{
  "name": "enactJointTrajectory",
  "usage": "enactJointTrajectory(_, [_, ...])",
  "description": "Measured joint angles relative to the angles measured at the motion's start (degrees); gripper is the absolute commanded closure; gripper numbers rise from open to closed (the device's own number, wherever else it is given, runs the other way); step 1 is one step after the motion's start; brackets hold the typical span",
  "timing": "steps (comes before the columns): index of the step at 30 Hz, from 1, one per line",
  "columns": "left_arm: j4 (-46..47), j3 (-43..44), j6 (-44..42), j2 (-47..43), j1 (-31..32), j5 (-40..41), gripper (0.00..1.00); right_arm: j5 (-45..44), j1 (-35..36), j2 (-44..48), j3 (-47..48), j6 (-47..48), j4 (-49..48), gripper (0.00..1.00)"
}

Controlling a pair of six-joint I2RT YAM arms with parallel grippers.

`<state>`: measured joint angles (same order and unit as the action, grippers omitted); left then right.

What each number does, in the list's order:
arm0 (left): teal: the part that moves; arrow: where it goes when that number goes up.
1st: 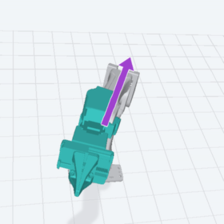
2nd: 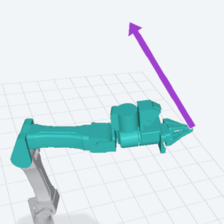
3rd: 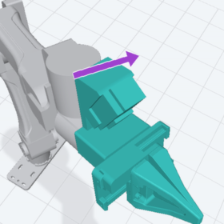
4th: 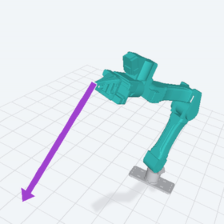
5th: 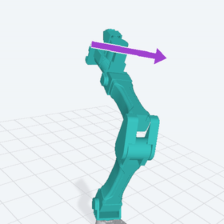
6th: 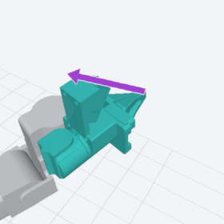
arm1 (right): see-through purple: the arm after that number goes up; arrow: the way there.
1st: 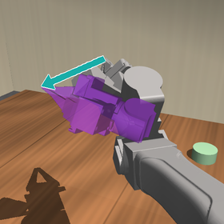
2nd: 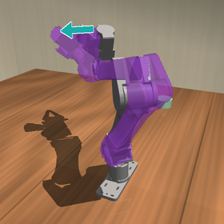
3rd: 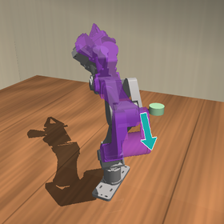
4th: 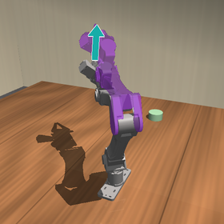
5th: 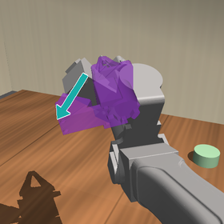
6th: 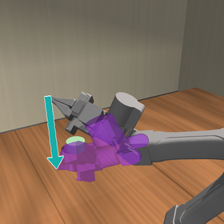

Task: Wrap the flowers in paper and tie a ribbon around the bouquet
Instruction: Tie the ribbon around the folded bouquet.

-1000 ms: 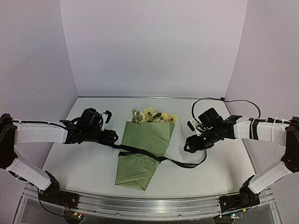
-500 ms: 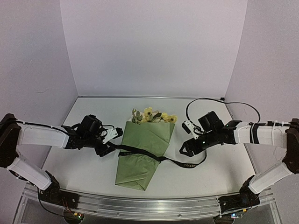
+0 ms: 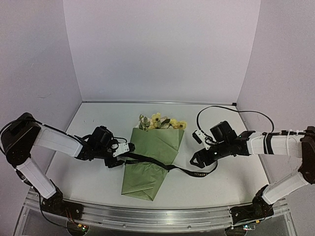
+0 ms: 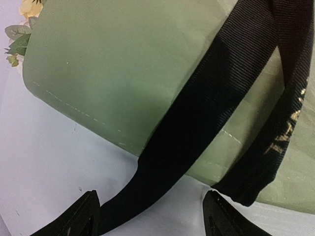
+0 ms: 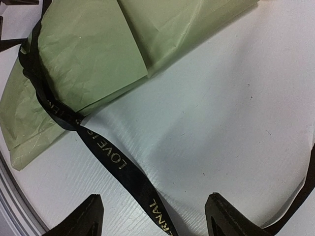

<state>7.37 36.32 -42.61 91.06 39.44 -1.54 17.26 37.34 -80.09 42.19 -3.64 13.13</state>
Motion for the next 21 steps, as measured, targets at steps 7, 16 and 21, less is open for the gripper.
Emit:
enactJointTrajectory(7, [4.72,1.75,-1.54,4.62,0.00,-1.95,0.47,0.15,0.71,0.00,-0.92,0.04,-0.64,0.27])
enactJointTrajectory(16, [5.61,3.06,-3.04,7.11,0.03,-2.49,0.84,1.72,2.26,-0.48,-1.09,1.53,-1.37,0.25])
enactJointTrajectory(21, [5.62,3.06,-2.18,7.11,0.07,-2.40,0.91,2.83,5.83,-3.40,-0.57,6.17,-1.88,0.24])
